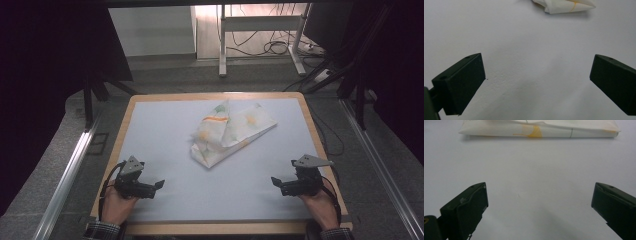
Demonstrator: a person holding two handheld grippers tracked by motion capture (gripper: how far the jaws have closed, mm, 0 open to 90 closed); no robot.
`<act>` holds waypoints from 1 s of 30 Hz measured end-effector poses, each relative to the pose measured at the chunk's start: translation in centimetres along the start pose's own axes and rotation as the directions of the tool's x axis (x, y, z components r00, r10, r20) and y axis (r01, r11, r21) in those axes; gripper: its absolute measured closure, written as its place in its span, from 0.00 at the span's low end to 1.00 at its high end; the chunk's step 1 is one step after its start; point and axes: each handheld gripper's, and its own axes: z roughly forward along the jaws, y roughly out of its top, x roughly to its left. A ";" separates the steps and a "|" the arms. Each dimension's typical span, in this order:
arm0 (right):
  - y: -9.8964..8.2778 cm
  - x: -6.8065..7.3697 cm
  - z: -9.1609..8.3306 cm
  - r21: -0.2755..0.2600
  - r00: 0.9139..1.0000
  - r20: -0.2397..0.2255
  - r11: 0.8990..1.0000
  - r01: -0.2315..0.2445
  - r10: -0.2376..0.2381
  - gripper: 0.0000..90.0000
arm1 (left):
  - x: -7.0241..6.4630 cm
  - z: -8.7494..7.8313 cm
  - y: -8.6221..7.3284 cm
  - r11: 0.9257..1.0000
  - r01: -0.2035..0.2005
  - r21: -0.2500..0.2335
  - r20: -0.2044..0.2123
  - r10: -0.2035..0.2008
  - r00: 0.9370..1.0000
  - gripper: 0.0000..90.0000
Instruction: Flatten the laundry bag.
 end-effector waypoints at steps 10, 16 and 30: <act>0.1 0.1 0.1 0.002 1.000 0.002 1.000 0.011 -0.011 0.01 | -0.8 0.3 0.9 0.999 -0.031 -0.012 -0.001 0.031 1.000 0.01; 0.2 0.2 0.3 0.010 1.000 0.006 1.000 0.020 -0.020 0.02 | -0.9 0.6 1.4 0.999 -0.030 -0.025 0.010 0.031 0.999 0.05; 0.4 0.5 0.8 0.017 1.000 0.000 1.000 0.024 -0.024 0.02 | -1.3 2.3 3.1 0.997 -0.064 -0.033 0.086 0.067 0.994 0.17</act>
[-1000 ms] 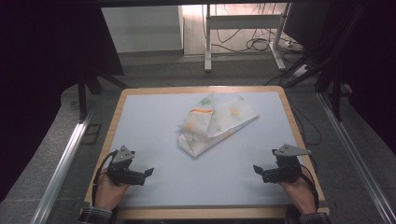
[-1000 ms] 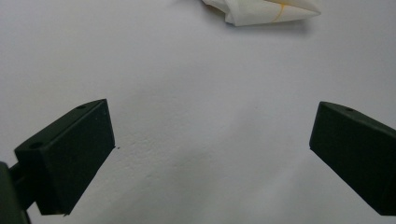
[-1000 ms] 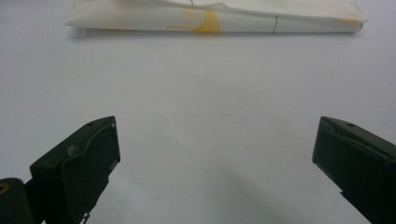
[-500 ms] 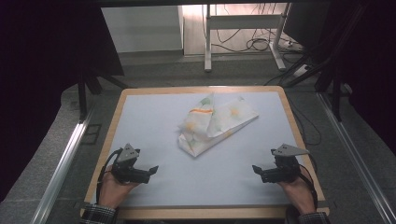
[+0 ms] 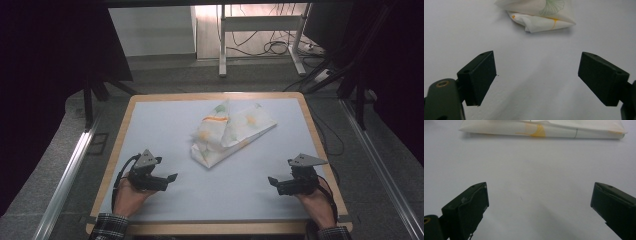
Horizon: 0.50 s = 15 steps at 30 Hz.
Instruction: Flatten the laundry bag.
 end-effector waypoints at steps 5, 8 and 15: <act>0.2 0.1 0.2 -0.005 1.000 -0.005 1.000 -0.011 0.011 0.02 | -0.1 0.7 0.9 1.000 -0.013 -0.006 0.017 0.014 1.000 0.19; 0.3 0.2 0.3 -0.011 1.000 -0.003 1.000 -0.019 0.019 0.02 | -0.2 1.3 1.5 0.999 -0.033 0.001 0.020 0.033 0.999 0.20; 0.7 0.4 1.1 -0.007 0.999 -0.025 0.999 -0.037 0.036 0.03 | -0.5 3.2 3.2 0.997 -0.069 0.019 0.037 0.068 0.997 0.22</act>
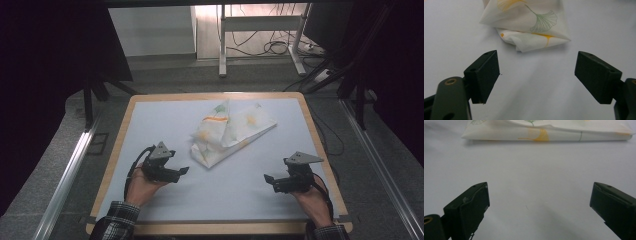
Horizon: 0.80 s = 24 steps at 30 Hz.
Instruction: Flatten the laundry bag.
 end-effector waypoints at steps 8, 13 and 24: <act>1.2 1.1 1.8 0.024 0.997 -0.065 0.999 -0.034 0.035 0.00 | 0.3 1.4 0.5 1.000 -0.021 0.015 -0.007 0.021 1.000 0.25; 2.1 1.6 2.5 0.032 0.996 -0.080 0.999 -0.036 0.038 0.00 | 0.6 1.4 0.1 1.000 -0.023 0.017 -0.014 0.023 1.000 0.29; 5.8 2.6 5.9 0.047 0.995 -0.098 0.999 0.025 -0.020 0.26 | 1.3 0.9 -0.7 1.000 -0.003 0.022 -0.014 0.003 1.000 0.38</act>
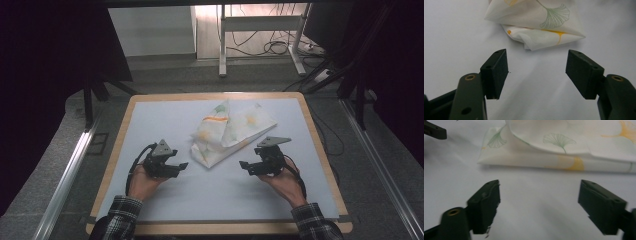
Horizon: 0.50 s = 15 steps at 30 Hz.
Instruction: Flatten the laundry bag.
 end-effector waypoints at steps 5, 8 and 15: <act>1.6 0.3 1.6 0.003 0.999 -0.028 0.999 0.037 -0.037 0.41 | -0.1 1.0 0.2 1.000 0.017 -0.003 0.026 -0.017 1.000 0.35; 2.4 0.3 2.8 0.009 0.998 -0.051 0.999 0.047 -0.046 0.43 | -0.2 1.8 0.5 1.000 0.007 0.010 0.027 -0.008 1.000 0.29; 4.0 0.7 5.7 -0.008 0.994 -0.048 0.995 0.098 -0.098 0.37 | 0.3 4.4 1.9 1.000 0.006 0.023 0.015 -0.006 1.000 0.25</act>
